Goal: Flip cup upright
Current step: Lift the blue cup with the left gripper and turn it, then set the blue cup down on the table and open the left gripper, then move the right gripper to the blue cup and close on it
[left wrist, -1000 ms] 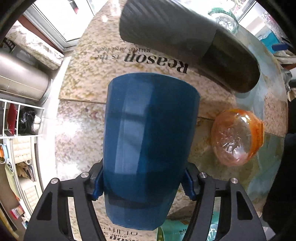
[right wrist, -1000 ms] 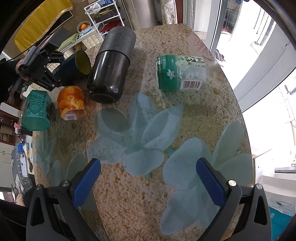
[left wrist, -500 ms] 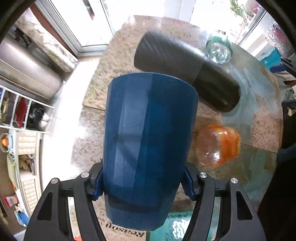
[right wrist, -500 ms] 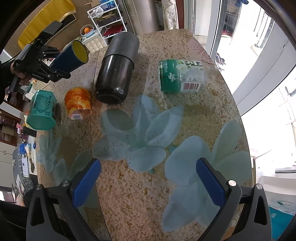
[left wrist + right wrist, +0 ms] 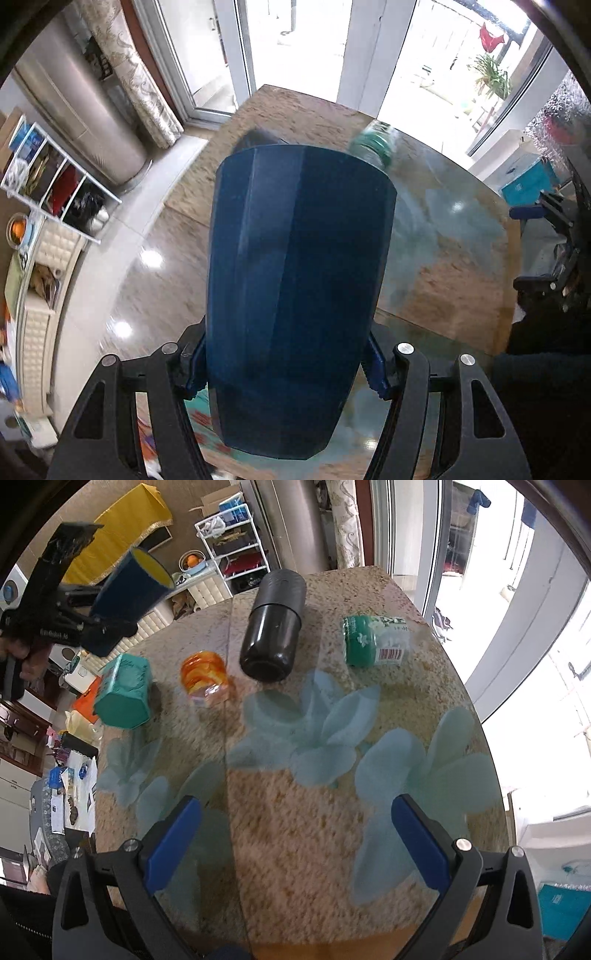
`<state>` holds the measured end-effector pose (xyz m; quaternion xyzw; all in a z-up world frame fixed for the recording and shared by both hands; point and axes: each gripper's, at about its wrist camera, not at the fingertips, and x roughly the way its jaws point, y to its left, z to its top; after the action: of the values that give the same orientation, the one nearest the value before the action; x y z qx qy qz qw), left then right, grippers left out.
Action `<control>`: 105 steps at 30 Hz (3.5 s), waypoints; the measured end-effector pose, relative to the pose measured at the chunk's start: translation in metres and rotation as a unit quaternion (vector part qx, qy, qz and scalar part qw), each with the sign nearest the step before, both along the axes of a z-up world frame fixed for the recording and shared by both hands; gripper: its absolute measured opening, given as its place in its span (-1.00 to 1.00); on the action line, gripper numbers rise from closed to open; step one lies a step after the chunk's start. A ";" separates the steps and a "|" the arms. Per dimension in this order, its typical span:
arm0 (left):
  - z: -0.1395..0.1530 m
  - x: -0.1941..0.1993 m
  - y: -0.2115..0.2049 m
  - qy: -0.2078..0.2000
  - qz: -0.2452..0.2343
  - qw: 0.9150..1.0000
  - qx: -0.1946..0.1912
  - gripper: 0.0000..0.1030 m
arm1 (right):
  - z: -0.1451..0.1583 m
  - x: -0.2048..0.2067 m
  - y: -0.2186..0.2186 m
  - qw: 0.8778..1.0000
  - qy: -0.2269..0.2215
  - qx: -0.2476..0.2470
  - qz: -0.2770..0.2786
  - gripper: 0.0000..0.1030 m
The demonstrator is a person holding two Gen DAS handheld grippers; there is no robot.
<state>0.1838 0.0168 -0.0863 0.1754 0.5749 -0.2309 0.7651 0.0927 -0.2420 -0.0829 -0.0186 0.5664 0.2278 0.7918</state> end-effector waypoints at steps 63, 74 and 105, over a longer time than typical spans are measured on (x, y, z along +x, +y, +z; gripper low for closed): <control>-0.126 -0.119 -0.143 0.134 0.460 0.877 -0.035 1.00 | -0.036 0.009 -0.067 0.989 0.058 0.043 0.133 1.00; -0.082 -0.148 -0.095 0.121 0.448 0.886 -0.014 1.00 | -0.023 0.010 -0.049 0.990 0.057 0.066 0.110 1.00; -0.127 -0.191 0.053 0.168 0.323 0.929 -0.073 1.00 | -0.087 -0.004 0.119 0.983 0.143 -0.109 0.025 1.00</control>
<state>-0.0075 0.0703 -0.2133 -0.1170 0.7026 -0.0388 0.7009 0.0886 -0.1227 -0.1697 -0.0858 0.6947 0.1845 0.6899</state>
